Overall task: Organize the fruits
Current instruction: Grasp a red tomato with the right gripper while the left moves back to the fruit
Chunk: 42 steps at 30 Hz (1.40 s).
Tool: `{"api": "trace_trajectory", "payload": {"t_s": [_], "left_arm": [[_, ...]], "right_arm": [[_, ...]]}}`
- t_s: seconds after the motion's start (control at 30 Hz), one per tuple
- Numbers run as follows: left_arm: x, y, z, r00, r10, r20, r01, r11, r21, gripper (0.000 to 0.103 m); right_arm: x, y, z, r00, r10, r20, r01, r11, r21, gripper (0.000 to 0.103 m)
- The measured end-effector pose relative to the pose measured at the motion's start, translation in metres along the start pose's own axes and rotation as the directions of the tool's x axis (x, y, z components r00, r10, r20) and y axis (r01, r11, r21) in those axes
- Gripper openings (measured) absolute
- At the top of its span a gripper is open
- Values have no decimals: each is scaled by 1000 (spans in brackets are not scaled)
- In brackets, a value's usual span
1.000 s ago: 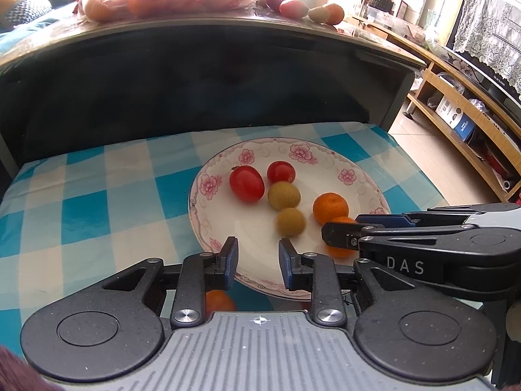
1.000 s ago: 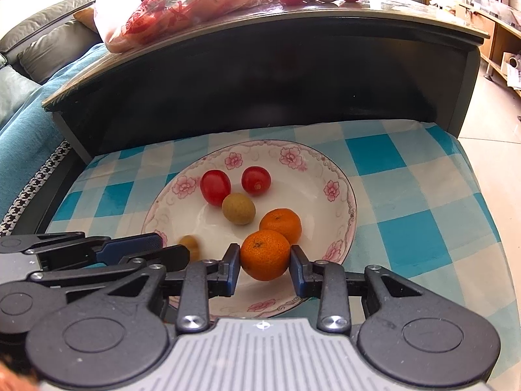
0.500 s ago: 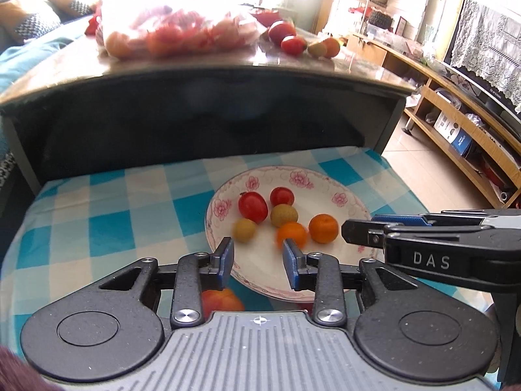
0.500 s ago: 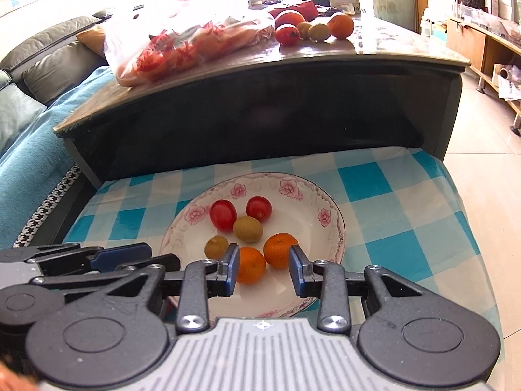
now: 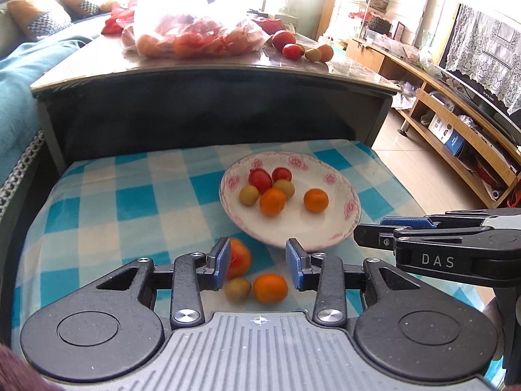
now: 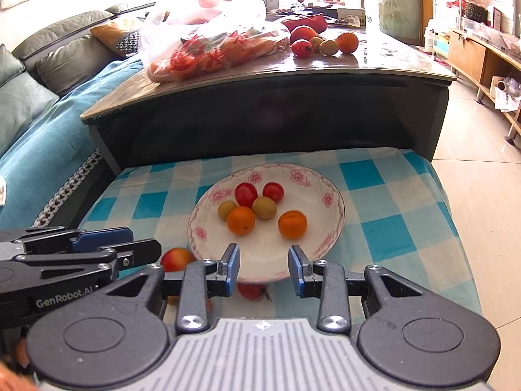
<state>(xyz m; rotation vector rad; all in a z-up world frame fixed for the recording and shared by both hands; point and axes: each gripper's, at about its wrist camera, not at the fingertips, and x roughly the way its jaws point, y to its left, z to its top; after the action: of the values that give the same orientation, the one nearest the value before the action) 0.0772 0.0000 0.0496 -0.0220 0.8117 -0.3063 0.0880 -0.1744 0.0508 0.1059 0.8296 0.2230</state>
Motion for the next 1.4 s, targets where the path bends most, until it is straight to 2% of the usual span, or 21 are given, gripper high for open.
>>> {"api": "trace_trajectory", "payload": {"t_s": [0.23, 0.5, 0.83, 1.07, 1.23, 1.4], "left_arm": [[-9, 1, -10, 1000, -16, -11, 16, 1000, -3, 48], [0, 3, -17, 999, -24, -44, 23, 1000, -11, 49], [14, 6, -24, 995, -54, -87, 52, 998, -25, 49], [21, 8, -28, 993, -50, -111, 47, 998, -30, 50], [24, 7, -30, 991, -47, -125, 44, 999, -26, 51], [24, 5, -30, 991, -50, -125, 49, 999, -16, 51]], "right_arm": [[-3, 9, -21, 999, -15, -42, 14, 1000, -26, 35], [17, 5, -34, 996, -39, -76, 36, 998, -45, 35], [54, 13, -35, 998, -1, -65, -5, 996, -93, 38], [81, 16, -33, 996, 12, -91, -21, 995, -98, 39], [88, 17, -33, 997, 18, -68, -25, 994, -106, 39], [88, 18, -32, 997, -2, -79, -7, 993, -114, 32]]}}
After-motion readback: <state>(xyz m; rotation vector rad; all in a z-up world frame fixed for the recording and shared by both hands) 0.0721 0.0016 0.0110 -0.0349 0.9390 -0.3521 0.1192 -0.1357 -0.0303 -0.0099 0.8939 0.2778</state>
